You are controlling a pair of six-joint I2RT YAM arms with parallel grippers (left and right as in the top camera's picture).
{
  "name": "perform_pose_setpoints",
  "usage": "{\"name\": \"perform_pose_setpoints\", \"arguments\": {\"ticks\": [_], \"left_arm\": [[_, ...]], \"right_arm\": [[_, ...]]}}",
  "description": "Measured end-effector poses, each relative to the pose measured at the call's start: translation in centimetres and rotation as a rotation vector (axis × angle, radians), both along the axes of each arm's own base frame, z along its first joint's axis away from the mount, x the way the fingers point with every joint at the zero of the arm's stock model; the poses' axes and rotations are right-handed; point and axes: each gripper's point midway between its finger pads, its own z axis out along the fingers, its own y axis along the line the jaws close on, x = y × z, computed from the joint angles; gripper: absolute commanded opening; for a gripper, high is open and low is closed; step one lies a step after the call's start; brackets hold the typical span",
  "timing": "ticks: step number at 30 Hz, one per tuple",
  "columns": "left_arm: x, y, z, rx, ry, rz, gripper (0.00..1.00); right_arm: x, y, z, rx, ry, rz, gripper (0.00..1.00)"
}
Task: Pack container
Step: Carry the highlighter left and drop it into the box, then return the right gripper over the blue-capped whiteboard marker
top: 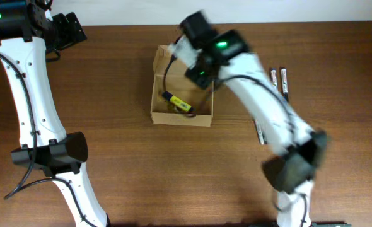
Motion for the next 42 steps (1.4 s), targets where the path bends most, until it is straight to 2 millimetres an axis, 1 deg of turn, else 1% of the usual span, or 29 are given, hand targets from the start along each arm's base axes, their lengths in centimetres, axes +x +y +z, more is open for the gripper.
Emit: {"name": "perform_pose_setpoints", "arguments": {"ticks": [1,2,3,4,5,6,7,8,9,10,11,13,16,18,19,21,23,27,31,32,36,40,42], "left_arm": [[0.0,0.0,0.0,0.000,0.000,0.000,1.00],[0.0,0.0,0.0,0.000,0.000,0.000,1.00],[0.0,0.0,0.0,0.000,0.000,0.000,1.00],[0.0,0.0,0.0,0.000,0.000,0.000,1.00],[0.0,0.0,0.0,0.000,0.000,0.000,1.00],[0.0,0.0,0.0,0.000,0.000,0.000,1.00],[0.0,0.0,0.0,0.000,0.000,0.000,1.00],[0.0,0.0,0.0,0.000,0.000,0.000,1.00],[0.0,0.0,0.0,0.000,0.000,0.000,1.00],[0.0,0.0,0.0,-0.001,0.000,0.000,1.00],[0.0,0.0,0.0,0.000,0.000,0.000,1.00],[0.0,0.0,0.0,0.000,0.000,0.000,1.00],[0.0,0.0,0.0,0.000,0.000,0.000,1.00],[0.0,0.0,0.0,0.000,0.000,0.000,1.00],[0.0,0.0,0.0,0.000,0.000,0.000,1.00],[0.0,0.0,0.0,0.000,0.000,0.000,1.00],[0.0,0.0,0.0,0.000,0.000,0.000,1.00],[0.0,0.0,0.0,0.000,0.000,0.000,1.00],[0.0,0.0,0.0,0.000,0.000,0.000,1.00],[0.0,0.0,0.0,0.000,0.000,0.000,1.00],[0.0,0.0,0.0,0.000,0.000,0.000,1.00],[0.0,0.0,0.0,0.000,0.000,0.000,1.00],[0.0,0.0,0.0,0.000,0.000,0.000,1.00]], "right_arm": [[0.0,-1.6,2.7,0.034,-0.053,-0.052,0.27],[0.2,-3.7,5.4,0.070,-0.110,-0.116,0.26],[0.4,-5.7,7.4,0.100,-0.154,-0.173,0.27],[0.5,-8.7,9.8,0.136,-0.210,-0.263,0.27],[0.5,-11.6,11.5,0.167,-0.249,-0.347,0.27],[0.4,-15.0,12.7,0.192,-0.278,-0.441,0.27],[0.1,-17.3,13.2,0.207,-0.286,-0.506,0.27],[-0.3,-20.6,13.1,0.235,-0.273,-0.598,0.24],[-0.4,-21.4,12.7,0.244,-0.261,-0.624,0.24],[-0.4,-22.6,11.8,0.260,-0.234,-0.663,0.24],[-0.2,-23.4,10.6,0.275,-0.202,-0.698,0.24],[0.7,-24.2,7.3,0.294,-0.130,-0.747,0.23],[2.2,-24.8,0.9,0.297,0.000,-0.809,0.24],[2.6,-24.9,-3.5,0.282,0.096,-0.841,0.24],[2.7,-24.8,-5.4,0.273,0.137,-0.853,0.24],[3.0,-24.9,-8.3,0.254,0.199,-0.869,0.23],[3.1,-24.9,-10.7,0.239,0.249,-0.884,0.23],[2.9,-25.0,-14.0,0.213,0.328,-0.904,0.24],[2.7,-25.0,-16.4,0.197,0.377,-0.919,0.42],[2.7,-25.0,-16.9,0.194,0.386,-0.919,0.43],[3.0,-25.2,-18.3,0.189,0.397,-0.921,0.43],[3.4,-25.4,-18.6,0.193,0.386,-0.922,0.42],[3.6,-25.4,-18.6,0.196,0.379,-0.922,0.44]]}}
